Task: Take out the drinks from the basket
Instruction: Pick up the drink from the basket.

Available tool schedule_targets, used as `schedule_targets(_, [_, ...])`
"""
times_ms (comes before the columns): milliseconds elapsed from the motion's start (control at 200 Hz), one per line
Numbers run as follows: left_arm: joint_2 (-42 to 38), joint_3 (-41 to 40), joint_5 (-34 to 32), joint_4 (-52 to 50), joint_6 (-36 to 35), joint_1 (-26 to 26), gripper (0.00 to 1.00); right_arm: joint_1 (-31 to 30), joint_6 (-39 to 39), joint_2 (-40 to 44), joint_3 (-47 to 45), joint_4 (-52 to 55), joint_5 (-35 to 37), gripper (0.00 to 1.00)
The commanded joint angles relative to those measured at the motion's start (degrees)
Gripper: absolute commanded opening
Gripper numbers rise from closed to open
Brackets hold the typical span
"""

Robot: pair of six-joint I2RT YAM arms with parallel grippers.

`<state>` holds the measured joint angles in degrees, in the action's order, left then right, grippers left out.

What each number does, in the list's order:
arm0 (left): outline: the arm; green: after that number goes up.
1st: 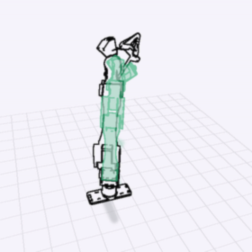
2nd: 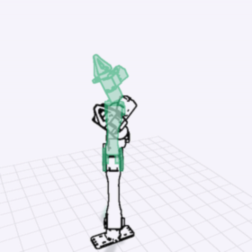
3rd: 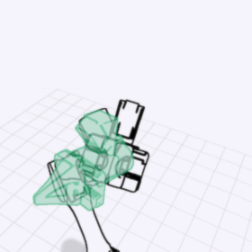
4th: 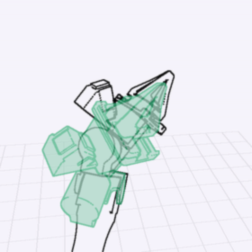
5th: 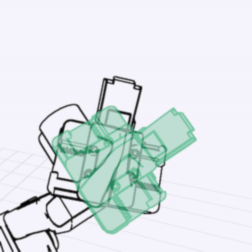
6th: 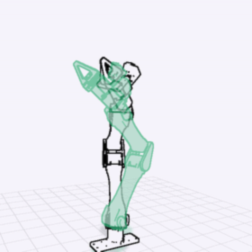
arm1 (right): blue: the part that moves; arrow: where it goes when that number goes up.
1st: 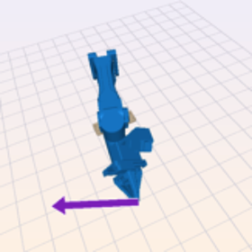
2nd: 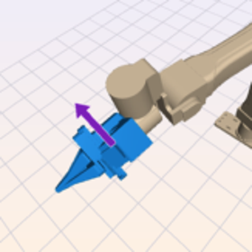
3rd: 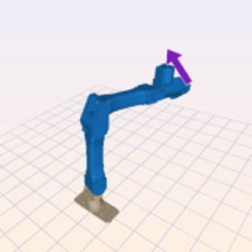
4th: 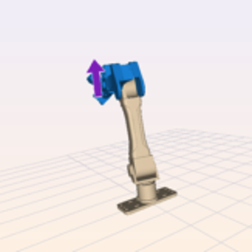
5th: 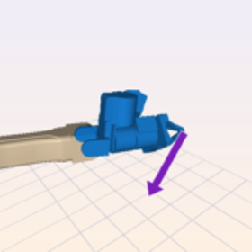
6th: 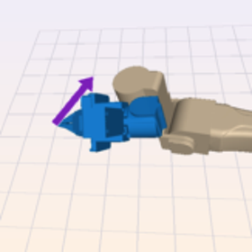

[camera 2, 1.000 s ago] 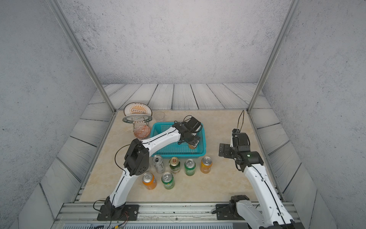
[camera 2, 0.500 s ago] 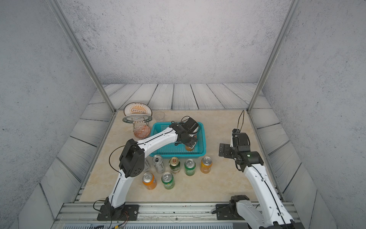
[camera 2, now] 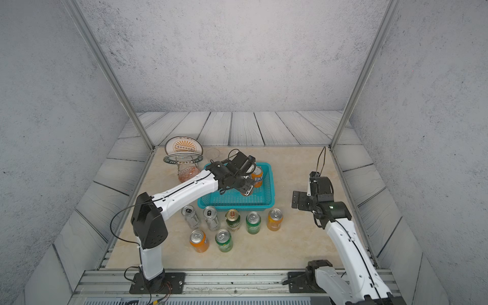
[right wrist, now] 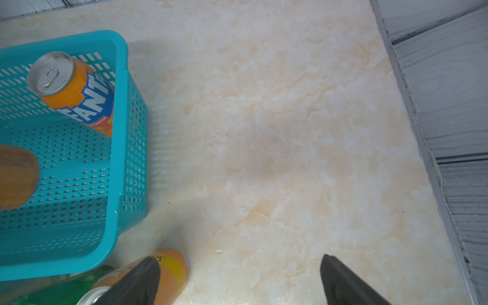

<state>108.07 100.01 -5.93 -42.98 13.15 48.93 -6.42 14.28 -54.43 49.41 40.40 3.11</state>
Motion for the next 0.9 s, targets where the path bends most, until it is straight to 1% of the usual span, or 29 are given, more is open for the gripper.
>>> schedule_targets(0, [-5.46,-1.41,-1.59,3.78,0.89,0.35,0.62,0.20,-0.58,0.21,0.02,0.29,-0.02,0.99])
schedule_targets(185, [-10.02,-2.83,-1.04,1.94,1.49,1.67,0.62,0.18,-0.57,0.23,0.06,0.31,-0.30,0.99])
schedule_targets(450, [-16.31,-4.90,-1.07,1.37,2.67,5.28,0.63,0.25,-0.57,0.29,0.06,0.34,-0.39,0.99])
schedule_targets(696, [-19.24,-3.94,-3.49,-2.22,2.21,10.71,0.63,0.13,-0.57,0.43,0.00,0.38,-0.48,0.99])
schedule_targets(896, [-21.14,-6.00,-5.11,-4.10,2.78,15.24,0.63,0.20,-0.57,0.38,0.08,0.38,-0.39,1.00])
